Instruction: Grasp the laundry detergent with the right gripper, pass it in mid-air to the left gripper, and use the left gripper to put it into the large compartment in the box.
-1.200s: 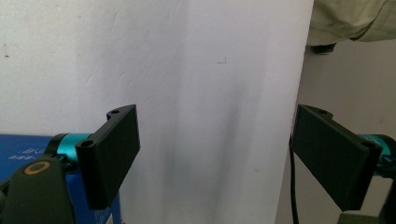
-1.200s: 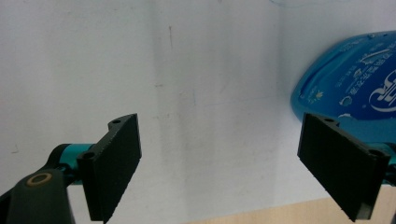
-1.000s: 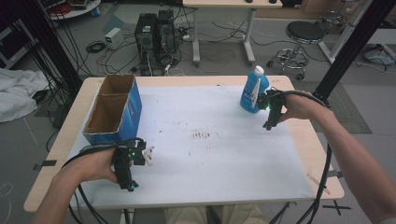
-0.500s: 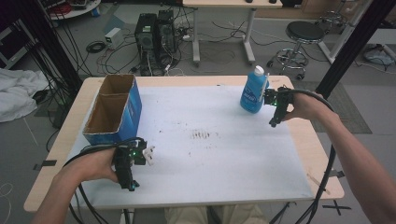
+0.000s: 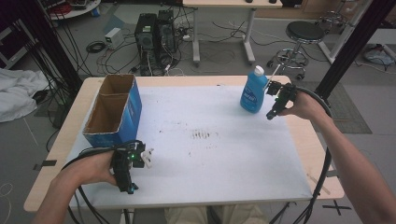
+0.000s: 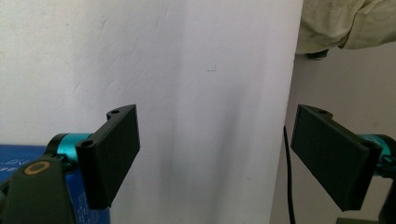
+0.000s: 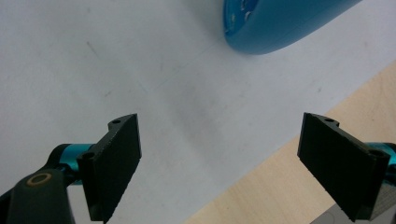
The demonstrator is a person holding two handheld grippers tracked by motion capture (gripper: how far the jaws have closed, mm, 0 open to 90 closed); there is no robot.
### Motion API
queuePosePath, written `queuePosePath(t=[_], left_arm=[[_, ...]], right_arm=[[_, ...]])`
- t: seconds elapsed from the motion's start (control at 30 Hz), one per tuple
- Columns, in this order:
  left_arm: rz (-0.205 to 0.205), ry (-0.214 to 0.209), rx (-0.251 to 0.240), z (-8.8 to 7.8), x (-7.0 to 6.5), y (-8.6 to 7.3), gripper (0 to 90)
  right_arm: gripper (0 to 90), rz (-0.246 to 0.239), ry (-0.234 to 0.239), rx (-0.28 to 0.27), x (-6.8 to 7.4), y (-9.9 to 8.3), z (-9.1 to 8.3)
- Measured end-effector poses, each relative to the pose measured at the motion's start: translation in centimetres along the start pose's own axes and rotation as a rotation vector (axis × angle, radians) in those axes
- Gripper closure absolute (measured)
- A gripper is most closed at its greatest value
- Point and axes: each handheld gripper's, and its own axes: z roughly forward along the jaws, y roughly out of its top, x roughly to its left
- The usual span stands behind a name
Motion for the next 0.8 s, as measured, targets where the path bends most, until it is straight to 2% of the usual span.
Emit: queuePosePath(t=[0.1, 0.13, 0.23, 0.27, 0.33, 0.37, 0.4, 0.43, 0.5, 0.53, 0.57, 0.7, 0.8], left_arm=[[-0.003, -0.002, -0.002, 0.0, 0.0, 0.0, 15.7], [-0.003, -0.002, -0.003, 0.0, -0.1, 0.0, 15.7], [-0.003, 0.000, -0.003, 0.0, -0.1, 0.0, 15.7], [-0.004, -0.002, -0.004, 0.0, -0.1, 0.0, 15.6], [-0.006, -0.001, -0.006, 0.1, -0.1, 0.0, 15.7], [-0.006, 0.000, -0.007, 0.1, -0.2, 0.0, 15.7], [-0.007, 0.000, -0.009, 0.1, -0.2, 0.0, 15.7], [-0.008, -0.002, -0.008, 0.1, -0.2, -0.1, 15.7], [-0.009, -0.002, -0.009, 0.1, -0.3, -0.1, 15.6], [-0.011, 0.000, -0.011, 0.2, -0.3, -0.1, 15.7], [-0.008, 0.002, -0.009, 0.1, -0.3, -0.2, 15.7], [-0.009, 0.002, -0.014, 0.2, -0.5, -0.2, 15.7], [-0.009, 0.001, -0.011, 0.2, -0.6, -0.2, 15.7]], right_arm=[[12.6, 0.027, -0.012, -0.032, -0.2, 0.1, 0.0], [12.6, 0.052, -0.020, -0.054, -0.2, 0.2, 0.0], [12.7, 0.063, -0.020, -0.068, -0.3, 0.2, 0.0], [12.6, 0.086, -0.029, -0.098, -0.4, 0.3, 0.0], [12.6, 0.114, -0.032, -0.124, -0.5, 0.3, 0.0], [12.6, 0.134, -0.040, -0.161, -0.7, 0.4, 0.2], [12.6, 0.134, -0.040, -0.161, -0.7, 0.4, 0.2], [12.6, 0.161, -0.049, -0.193, -0.9, 0.4, 0.3], [12.7, 0.185, -0.052, -0.225, -1.0, 0.4, 0.4], [12.7, 0.185, -0.052, -0.225, -1.0, 0.4, 0.4], [12.6, 0.200, -0.057, -0.259, -1.1, 0.3, 0.6], [12.7, 0.226, -0.069, -0.320, -1.4, 0.3, 1.0], [12.7, 0.234, -0.067, -0.343, -1.5, 0.5, 1.4]])
